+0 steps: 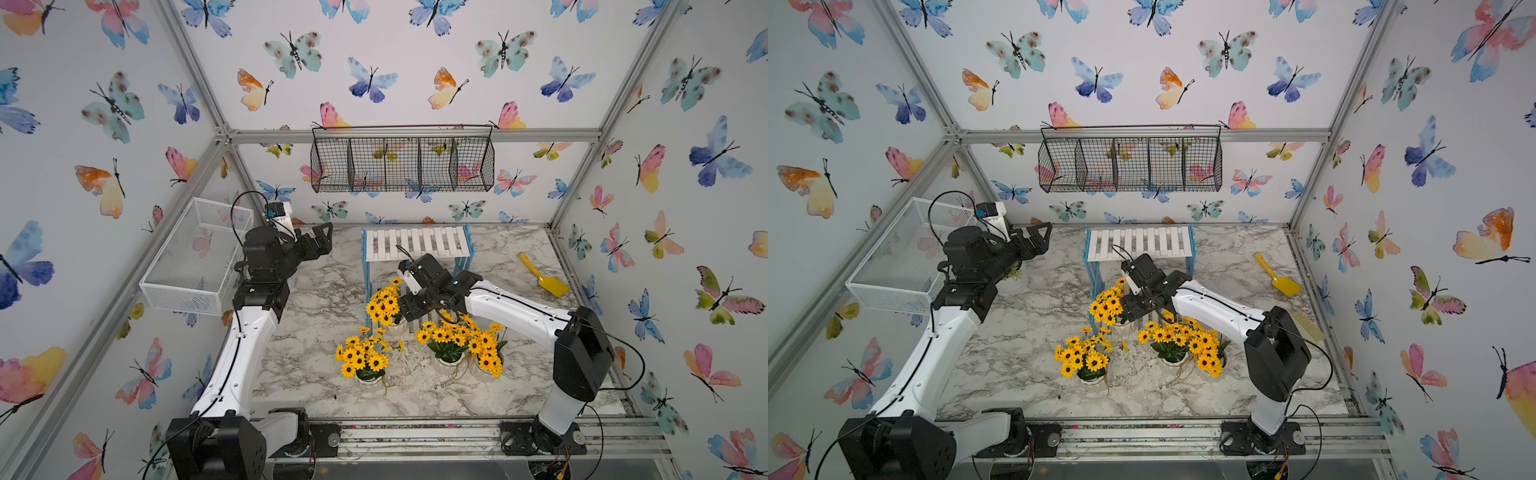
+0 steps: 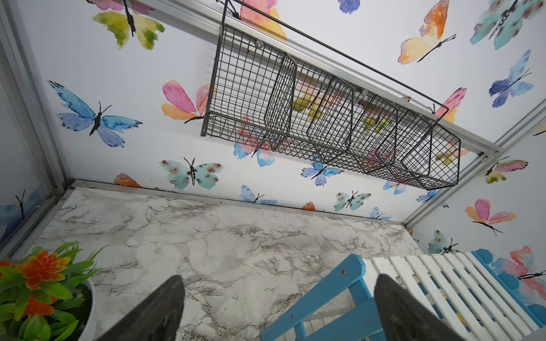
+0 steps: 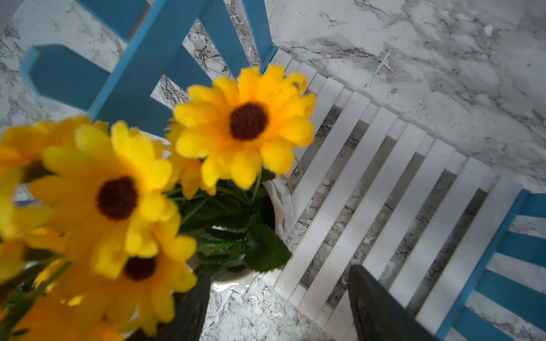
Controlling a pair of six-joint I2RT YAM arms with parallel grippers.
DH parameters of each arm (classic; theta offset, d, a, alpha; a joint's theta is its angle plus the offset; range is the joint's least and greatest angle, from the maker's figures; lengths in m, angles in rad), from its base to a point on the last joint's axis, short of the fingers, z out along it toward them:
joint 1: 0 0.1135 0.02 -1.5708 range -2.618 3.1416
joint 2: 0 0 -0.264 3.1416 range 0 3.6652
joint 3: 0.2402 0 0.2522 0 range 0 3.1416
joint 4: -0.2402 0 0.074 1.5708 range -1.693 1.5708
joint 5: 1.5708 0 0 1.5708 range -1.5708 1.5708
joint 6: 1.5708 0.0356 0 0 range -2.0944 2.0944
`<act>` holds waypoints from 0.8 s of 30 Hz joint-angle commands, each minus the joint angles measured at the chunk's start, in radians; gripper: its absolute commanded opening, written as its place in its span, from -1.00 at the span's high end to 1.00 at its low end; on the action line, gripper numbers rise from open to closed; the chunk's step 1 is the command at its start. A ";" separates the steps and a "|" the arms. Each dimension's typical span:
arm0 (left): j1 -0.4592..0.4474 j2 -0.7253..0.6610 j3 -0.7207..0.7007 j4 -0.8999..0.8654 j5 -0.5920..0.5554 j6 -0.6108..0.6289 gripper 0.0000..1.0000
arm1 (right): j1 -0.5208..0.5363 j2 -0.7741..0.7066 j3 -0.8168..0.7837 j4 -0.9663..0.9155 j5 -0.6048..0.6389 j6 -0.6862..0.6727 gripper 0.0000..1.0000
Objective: Take the sunflower pots off the shelves
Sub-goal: Place the sunflower pot at the center of the board.
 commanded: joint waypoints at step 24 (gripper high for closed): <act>0.011 -0.015 -0.015 0.014 0.011 0.006 -0.99 | -0.002 0.154 0.073 -0.011 -0.014 -0.012 -0.33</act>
